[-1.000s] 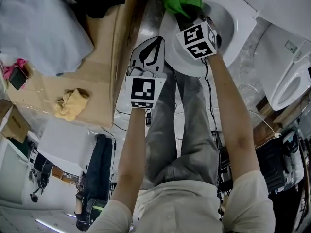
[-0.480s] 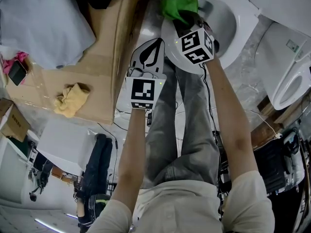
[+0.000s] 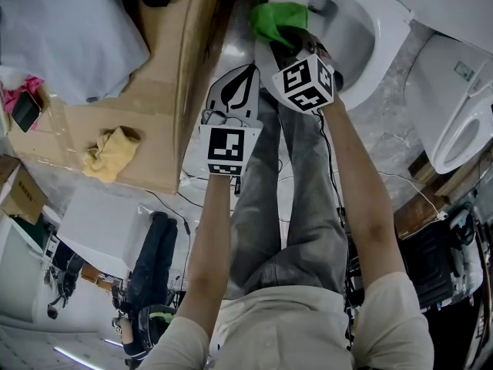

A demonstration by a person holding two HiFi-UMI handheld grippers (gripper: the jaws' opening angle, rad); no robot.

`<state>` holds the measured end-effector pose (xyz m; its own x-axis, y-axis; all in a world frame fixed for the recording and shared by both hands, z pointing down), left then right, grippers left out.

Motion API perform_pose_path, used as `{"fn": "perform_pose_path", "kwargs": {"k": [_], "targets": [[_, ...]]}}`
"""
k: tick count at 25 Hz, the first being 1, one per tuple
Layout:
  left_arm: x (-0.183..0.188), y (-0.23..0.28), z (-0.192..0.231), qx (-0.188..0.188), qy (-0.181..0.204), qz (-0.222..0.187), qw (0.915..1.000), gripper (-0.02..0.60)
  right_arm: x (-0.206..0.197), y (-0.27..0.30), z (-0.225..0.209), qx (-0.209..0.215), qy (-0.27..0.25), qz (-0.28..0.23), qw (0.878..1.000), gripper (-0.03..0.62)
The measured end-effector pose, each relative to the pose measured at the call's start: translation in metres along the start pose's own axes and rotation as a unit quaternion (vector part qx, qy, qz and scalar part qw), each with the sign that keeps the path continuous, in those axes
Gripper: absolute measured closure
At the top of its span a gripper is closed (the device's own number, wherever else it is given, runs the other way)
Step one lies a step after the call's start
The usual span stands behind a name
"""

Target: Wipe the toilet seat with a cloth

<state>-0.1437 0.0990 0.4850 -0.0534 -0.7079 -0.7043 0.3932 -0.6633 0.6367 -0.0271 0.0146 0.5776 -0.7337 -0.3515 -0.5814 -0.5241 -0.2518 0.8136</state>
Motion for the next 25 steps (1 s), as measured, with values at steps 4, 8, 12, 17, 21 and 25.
{"fn": "perform_pose_path", "kwargs": {"k": [4,8,12,17,21,25], "targets": [[-0.006,-0.004,-0.001,0.002,-0.001,0.003,1.0000,0.569,-0.006,-0.003,0.013,0.007,0.000,0.000,1.000,0.550],[-0.012,-0.009,-0.002,0.004,-0.002,0.008,1.0000,0.569,-0.011,-0.005,0.025,0.016,0.001,0.002,1.000,0.551],[-0.018,-0.015,-0.003,0.005,-0.002,0.010,0.9999,0.569,-0.016,-0.008,0.035,0.021,0.002,0.004,1.000,0.549],[-0.023,-0.019,-0.006,0.003,0.001,0.013,0.9999,0.569,-0.022,-0.012,0.048,0.026,0.003,0.006,1.000,0.549],[-0.026,-0.023,-0.007,0.001,0.004,0.017,0.9998,0.569,-0.027,-0.016,0.059,0.032,0.004,0.009,0.999,0.549],[-0.031,-0.026,-0.006,0.000,0.008,0.022,0.9997,0.569,-0.034,-0.020,0.069,0.036,0.010,0.011,0.999,0.549]]}}
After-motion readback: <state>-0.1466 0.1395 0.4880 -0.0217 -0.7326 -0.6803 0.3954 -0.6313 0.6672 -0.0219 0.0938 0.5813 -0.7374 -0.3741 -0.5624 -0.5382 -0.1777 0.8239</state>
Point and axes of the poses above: the fingertips, and each gripper's own axes: y forward along the fingers, z to its left, x out of its top, the point moved 9 cm from there along -y, backward along the fingers, and after that the axes turned 3 degrees about -y, right-handed, at the moved point
